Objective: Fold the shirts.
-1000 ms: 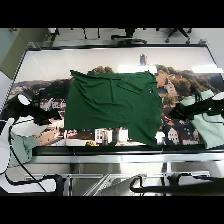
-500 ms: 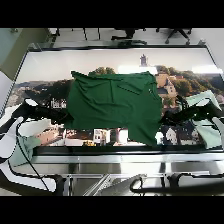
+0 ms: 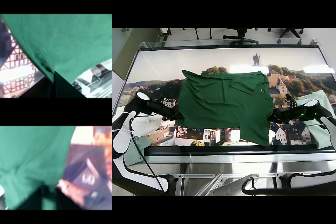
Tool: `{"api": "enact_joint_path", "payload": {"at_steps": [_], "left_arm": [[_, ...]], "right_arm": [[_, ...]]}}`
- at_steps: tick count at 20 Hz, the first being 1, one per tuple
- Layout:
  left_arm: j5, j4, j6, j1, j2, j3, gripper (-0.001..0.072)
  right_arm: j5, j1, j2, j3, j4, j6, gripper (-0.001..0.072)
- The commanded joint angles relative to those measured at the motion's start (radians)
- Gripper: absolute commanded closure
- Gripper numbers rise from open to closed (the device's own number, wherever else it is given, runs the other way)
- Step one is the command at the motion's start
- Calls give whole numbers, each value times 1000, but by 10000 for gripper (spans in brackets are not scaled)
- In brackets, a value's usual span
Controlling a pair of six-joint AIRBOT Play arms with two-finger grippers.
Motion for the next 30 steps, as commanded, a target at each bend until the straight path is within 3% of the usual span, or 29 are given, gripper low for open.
{"api": "enact_joint_path", "payload": {"at_steps": [1,12,13,14,20,21,22,26,29,30], "left_arm": [[-42,-11,-14,0,2,69,693],[-109,25,-21,15,92,80,693],[-101,24,-21,14,92,80,693],[-96,22,-21,15,91,80,693],[-91,23,-19,15,91,80,693],[-92,24,-18,15,91,80,693],[-96,24,-18,15,91,80,693],[-93,23,-18,15,91,80,693],[-93,22,-18,15,91,80,693],[-93,21,-18,15,92,80,693]], "right_arm": [[-8,0,-6,3,158,-97,689],[97,-71,175,50,89,-90,676],[96,-74,175,50,89,-90,562],[95,-74,169,49,89,-90,380],[89,-73,46,49,91,-89,303],[101,-72,18,49,91,-87,189],[122,-72,-8,49,91,-74,161],[166,-64,-84,49,116,-70,171],[165,-46,-98,49,298,-176,483],[172,-45,-95,50,373,-217,627]]}}
